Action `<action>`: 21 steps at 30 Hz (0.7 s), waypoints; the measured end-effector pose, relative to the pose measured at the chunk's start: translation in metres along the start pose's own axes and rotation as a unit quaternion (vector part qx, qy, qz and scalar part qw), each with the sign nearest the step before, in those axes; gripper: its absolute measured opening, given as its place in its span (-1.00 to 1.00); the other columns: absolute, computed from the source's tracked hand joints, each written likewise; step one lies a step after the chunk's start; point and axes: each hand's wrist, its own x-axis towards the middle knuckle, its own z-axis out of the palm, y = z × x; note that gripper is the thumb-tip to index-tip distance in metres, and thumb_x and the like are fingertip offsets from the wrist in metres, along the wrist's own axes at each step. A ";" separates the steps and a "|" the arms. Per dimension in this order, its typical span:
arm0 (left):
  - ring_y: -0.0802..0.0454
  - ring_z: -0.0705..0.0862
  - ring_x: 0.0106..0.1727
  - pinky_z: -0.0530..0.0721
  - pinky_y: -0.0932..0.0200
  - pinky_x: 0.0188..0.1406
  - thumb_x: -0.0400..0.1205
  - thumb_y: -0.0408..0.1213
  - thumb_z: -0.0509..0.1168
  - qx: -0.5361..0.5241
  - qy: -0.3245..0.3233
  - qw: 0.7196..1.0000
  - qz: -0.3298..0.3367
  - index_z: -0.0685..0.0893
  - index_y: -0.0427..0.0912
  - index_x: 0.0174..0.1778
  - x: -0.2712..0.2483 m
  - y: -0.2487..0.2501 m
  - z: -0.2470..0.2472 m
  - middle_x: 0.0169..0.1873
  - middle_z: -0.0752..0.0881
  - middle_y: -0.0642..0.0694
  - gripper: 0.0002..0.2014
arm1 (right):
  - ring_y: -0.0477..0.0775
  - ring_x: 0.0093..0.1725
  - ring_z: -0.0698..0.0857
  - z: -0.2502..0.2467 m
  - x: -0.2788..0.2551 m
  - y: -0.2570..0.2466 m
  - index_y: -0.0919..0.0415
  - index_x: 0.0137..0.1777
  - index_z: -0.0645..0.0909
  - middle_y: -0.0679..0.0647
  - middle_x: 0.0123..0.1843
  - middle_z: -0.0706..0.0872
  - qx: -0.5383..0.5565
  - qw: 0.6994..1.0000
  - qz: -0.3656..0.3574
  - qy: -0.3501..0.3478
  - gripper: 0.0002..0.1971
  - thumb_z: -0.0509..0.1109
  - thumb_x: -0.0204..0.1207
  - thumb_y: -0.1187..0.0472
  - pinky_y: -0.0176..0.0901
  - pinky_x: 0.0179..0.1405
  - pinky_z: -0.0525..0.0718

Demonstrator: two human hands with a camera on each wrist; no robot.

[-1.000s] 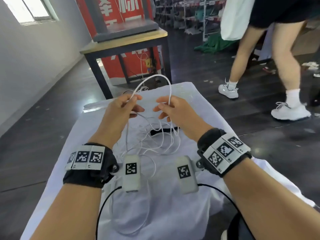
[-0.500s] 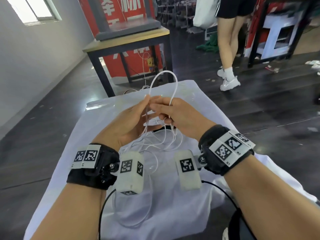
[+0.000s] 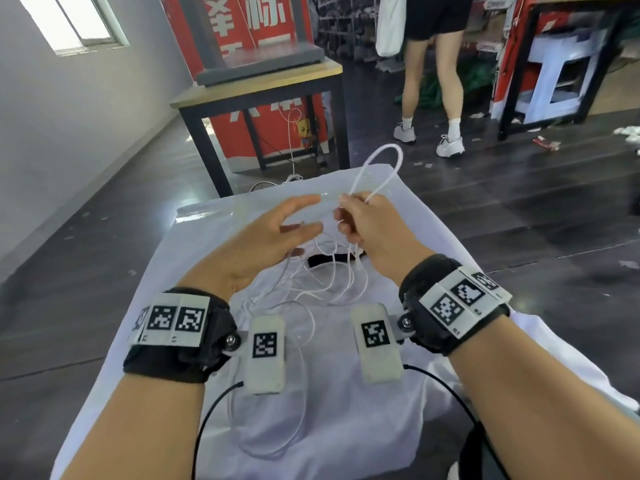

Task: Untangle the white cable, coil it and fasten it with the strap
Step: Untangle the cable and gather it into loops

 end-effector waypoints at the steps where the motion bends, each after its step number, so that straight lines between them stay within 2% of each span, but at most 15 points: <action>1: 0.24 0.67 0.19 0.68 0.33 0.12 0.61 -0.08 0.36 0.058 -0.003 0.998 0.003 0.57 0.23 0.38 0.000 -0.003 -0.004 0.35 0.58 0.27 -0.61 | -0.16 -0.57 0.44 -0.003 0.002 -0.001 0.19 -0.16 0.44 0.05 -0.36 0.59 0.021 0.999 -0.001 0.024 -0.82 0.16 0.70 0.29 -0.45 -0.70 0.32; 3: 0.16 0.75 0.04 0.67 0.31 0.12 0.57 -0.16 0.43 0.118 -0.008 0.993 -0.003 0.70 0.20 0.20 0.000 -0.009 -0.011 0.12 0.74 0.27 -0.70 | -0.16 -0.57 0.45 -0.007 0.006 -0.001 0.20 -0.14 0.42 0.07 -0.34 0.61 0.044 0.997 -0.008 0.063 -0.83 0.14 0.72 0.29 -0.45 -0.70 0.33; 4: 0.15 0.76 -0.01 0.65 0.38 0.07 0.56 -0.21 0.44 0.127 -0.003 0.992 -0.005 0.74 0.20 0.13 0.000 -0.011 -0.012 0.01 0.77 0.28 -0.74 | -0.16 -0.56 0.46 -0.008 0.007 0.000 0.21 -0.12 0.41 0.07 -0.34 0.61 0.044 0.996 -0.012 0.080 -0.84 0.13 0.72 0.29 -0.45 -0.69 0.34; 6: 0.29 0.73 -0.14 0.56 0.57 -0.11 0.57 -0.28 0.43 0.142 0.020 0.990 0.006 0.76 0.17 0.04 0.000 -0.013 -0.014 -0.15 0.79 0.27 -0.77 | -0.13 -0.54 0.46 -0.010 0.008 0.002 0.20 -0.10 0.40 0.06 -0.34 0.61 0.042 0.993 -0.019 0.110 -0.84 0.10 0.73 0.28 -0.44 -0.67 0.35; 7: 0.37 0.71 -0.17 0.52 0.62 -0.16 0.58 -0.30 0.43 0.150 0.041 0.988 0.019 0.77 0.14 0.03 0.001 -0.014 -0.014 -0.17 0.79 0.24 -0.78 | -0.12 -0.53 0.47 -0.011 0.009 0.002 0.18 -0.13 0.38 0.05 -0.33 0.59 0.047 0.991 -0.022 0.124 -0.82 0.08 0.73 0.29 -0.43 -0.66 0.36; 9: 0.42 0.71 -0.11 0.53 0.59 -0.07 0.58 -0.32 0.41 0.153 0.107 0.981 0.052 0.79 0.09 0.02 0.002 -0.016 -0.017 -0.10 0.80 0.20 -0.80 | -0.10 -0.53 0.51 -0.015 0.012 0.001 0.14 -0.17 0.33 0.05 -0.33 0.55 0.075 0.985 -0.024 0.156 -0.78 0.03 0.74 0.30 -0.42 -0.64 0.38; 11: 0.34 0.73 -0.02 0.59 0.45 0.12 0.59 -0.35 0.39 0.116 0.187 0.973 0.072 0.80 0.05 0.00 0.002 -0.018 -0.024 -0.04 0.81 0.16 -0.80 | -0.09 -0.51 0.61 -0.020 0.014 0.000 0.12 -0.16 0.30 0.04 -0.33 0.49 0.126 0.974 -0.024 0.186 -0.77 -0.03 0.74 0.31 -0.39 -0.59 0.45; 13: 0.28 0.73 0.03 0.59 0.31 0.24 0.60 -0.33 0.39 0.105 0.229 0.966 0.064 0.80 0.05 0.03 0.002 -0.021 -0.032 -0.03 0.80 0.16 -0.81 | -0.05 -0.46 0.73 -0.024 0.015 -0.001 0.14 -0.13 0.29 0.04 -0.32 0.44 0.182 0.961 -0.033 0.203 -0.79 -0.07 0.72 0.33 -0.36 -0.50 0.57; 15: 0.32 0.71 0.05 0.55 0.27 0.25 0.60 -0.22 0.40 0.136 0.205 0.969 0.033 0.78 0.11 0.07 0.001 -0.023 -0.034 -0.02 0.78 0.24 -0.82 | 0.00 -0.40 0.78 -0.025 0.015 -0.002 0.16 -0.10 0.29 0.06 -0.28 0.42 0.220 0.953 -0.045 0.202 -0.81 -0.07 0.71 0.36 -0.34 -0.39 0.67; 17: 0.33 0.69 0.07 0.54 0.27 0.23 0.59 -0.12 0.41 0.155 0.120 0.981 -0.001 0.75 0.14 0.09 0.002 -0.024 -0.028 0.01 0.76 0.26 -0.82 | 0.06 -0.32 0.81 -0.022 0.013 -0.002 0.18 -0.09 0.28 0.08 -0.24 0.43 0.237 0.951 -0.059 0.191 -0.82 -0.07 0.71 0.37 -0.30 -0.29 0.73; 19: 0.25 0.71 0.09 0.56 0.25 0.24 0.57 -0.09 0.42 0.207 0.024 0.978 -0.024 0.75 0.10 0.12 0.003 -0.026 -0.019 0.03 0.77 0.18 -0.78 | 0.10 -0.27 0.81 -0.019 0.013 -0.002 0.19 -0.09 0.28 0.09 -0.24 0.45 0.241 0.950 -0.073 0.183 -0.82 -0.07 0.71 0.37 -0.23 -0.19 0.77; 21: 0.16 0.74 0.05 0.61 0.18 0.24 0.56 -0.17 0.44 0.265 -0.004 0.964 -0.026 0.78 0.02 0.12 0.005 -0.029 -0.015 -0.03 0.82 0.07 -0.79 | 0.11 -0.23 0.82 -0.019 0.013 -0.002 0.19 -0.09 0.29 0.11 -0.24 0.48 0.234 0.952 -0.084 0.179 -0.82 -0.06 0.72 0.37 -0.19 -0.14 0.78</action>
